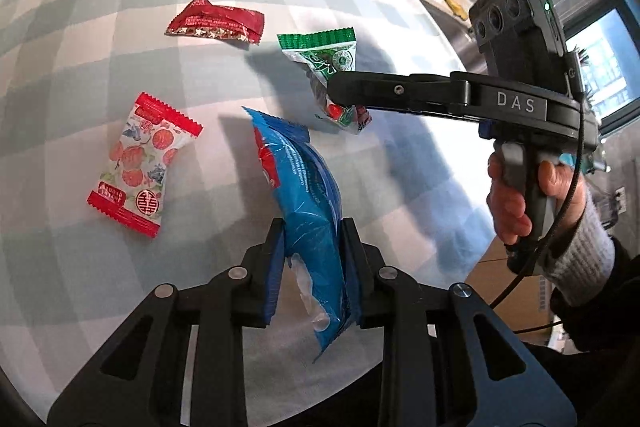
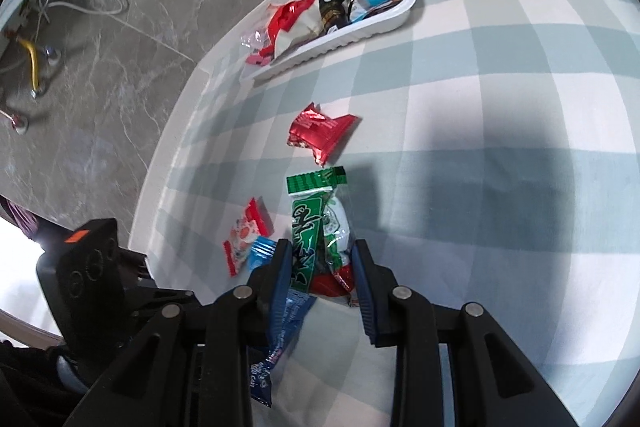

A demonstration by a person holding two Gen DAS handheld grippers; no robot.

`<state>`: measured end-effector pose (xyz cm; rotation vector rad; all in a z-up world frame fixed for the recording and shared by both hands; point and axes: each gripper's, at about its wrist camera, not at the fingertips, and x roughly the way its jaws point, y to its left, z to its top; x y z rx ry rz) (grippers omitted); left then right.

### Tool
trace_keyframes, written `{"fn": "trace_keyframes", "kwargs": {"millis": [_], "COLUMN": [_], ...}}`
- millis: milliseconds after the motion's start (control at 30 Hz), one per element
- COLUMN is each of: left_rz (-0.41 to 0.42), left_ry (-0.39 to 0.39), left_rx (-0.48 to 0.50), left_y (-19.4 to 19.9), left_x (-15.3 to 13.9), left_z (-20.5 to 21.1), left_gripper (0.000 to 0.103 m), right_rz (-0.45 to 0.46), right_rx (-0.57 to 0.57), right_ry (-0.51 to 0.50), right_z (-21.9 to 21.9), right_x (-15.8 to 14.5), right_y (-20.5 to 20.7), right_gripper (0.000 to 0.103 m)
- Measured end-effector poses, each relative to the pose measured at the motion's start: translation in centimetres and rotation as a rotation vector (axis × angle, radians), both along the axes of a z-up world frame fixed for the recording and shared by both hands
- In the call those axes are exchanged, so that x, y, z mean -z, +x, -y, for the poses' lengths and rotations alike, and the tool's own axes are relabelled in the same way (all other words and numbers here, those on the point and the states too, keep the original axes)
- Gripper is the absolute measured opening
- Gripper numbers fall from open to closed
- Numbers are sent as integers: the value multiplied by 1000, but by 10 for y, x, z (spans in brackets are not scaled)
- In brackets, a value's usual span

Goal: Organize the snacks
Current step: 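Lift the blue packet with the left tool while the right tool lifts the green packet, then carry both packets into the white tray and open both tools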

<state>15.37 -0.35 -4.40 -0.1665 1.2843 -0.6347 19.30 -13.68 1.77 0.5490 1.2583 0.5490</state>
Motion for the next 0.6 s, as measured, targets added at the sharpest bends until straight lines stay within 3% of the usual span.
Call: {"fn": "trace_keyframes", "kwargs": {"millis": [300, 600], "left_rz": [-5, -19], "left_ry": [-19, -103], "left_rx": [9, -8], "left_y": [5, 16], "left_x": [1, -11], "left_z": [-1, -10], "left_gripper": [24, 24], "right_rz": [-15, -19], "right_rx": [47, 83], "right_ry": [58, 92], "right_z": [7, 12], "right_x": [-5, -10], "right_y": [3, 7], "right_gripper": [33, 33]}}
